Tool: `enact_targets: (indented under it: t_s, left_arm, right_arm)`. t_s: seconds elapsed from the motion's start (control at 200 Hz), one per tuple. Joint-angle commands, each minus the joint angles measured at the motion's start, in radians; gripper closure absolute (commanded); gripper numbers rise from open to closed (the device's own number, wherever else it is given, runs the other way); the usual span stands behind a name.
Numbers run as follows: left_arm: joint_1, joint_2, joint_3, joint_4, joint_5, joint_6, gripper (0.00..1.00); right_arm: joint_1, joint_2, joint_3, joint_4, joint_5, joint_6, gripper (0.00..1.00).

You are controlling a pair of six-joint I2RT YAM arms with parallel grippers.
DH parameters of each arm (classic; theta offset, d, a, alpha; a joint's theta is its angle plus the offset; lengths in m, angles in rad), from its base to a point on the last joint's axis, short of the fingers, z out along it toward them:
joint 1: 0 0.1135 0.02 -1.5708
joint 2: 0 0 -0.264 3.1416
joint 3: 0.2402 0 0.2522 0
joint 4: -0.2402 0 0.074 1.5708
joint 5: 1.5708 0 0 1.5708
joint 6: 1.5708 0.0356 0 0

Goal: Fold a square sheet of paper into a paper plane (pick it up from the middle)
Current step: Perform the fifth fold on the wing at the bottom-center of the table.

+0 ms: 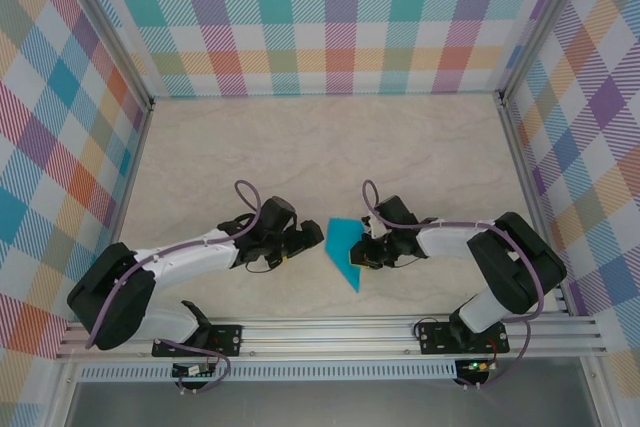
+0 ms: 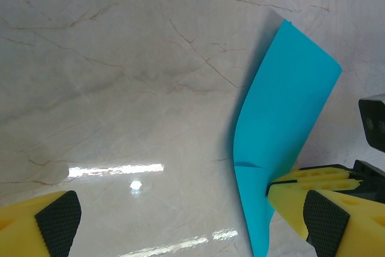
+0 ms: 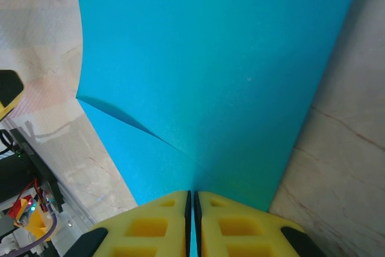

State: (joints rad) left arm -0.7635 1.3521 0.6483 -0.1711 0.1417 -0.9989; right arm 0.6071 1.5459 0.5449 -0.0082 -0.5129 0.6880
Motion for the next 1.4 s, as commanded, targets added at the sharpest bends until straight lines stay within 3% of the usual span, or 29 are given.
enact_targets:
  t_s: [0.0,0.32,0.545,0.66,0.765,1.025,1.395]
  left_arm:
    - [-0.027,0.035,0.041,0.023,0.006,0.002,0.03]
    - [-0.075,0.152,0.072,0.078,0.011,-0.027,0.09]
    - [-0.093,0.226,0.111,0.127,0.048,-0.029,0.32]
    - [-0.099,0.245,0.127,0.144,0.064,-0.027,0.39]
    - [-0.113,0.244,0.156,0.121,0.053,-0.025,0.40]
    - [-0.168,0.196,0.240,-0.065,-0.099,-0.008,0.36]
    - [-0.169,0.256,0.209,0.086,-0.037,-0.048,0.38]
  right_arm:
    - [-0.022,0.011,-0.041,0.026,0.010,-0.014,0.87]
    - [-0.040,0.023,-0.066,0.054,0.005,-0.015,0.87]
    - [-0.052,0.016,-0.089,0.077,-0.002,-0.007,0.86]
    - [-0.061,0.005,-0.102,0.093,-0.011,-0.001,0.86]
    - [-0.065,-0.019,-0.112,0.106,-0.022,0.007,0.85]
    - [-0.073,-0.073,-0.114,0.091,-0.025,0.007,0.84]
    - [-0.086,-0.090,-0.140,0.119,-0.035,0.020,0.83]
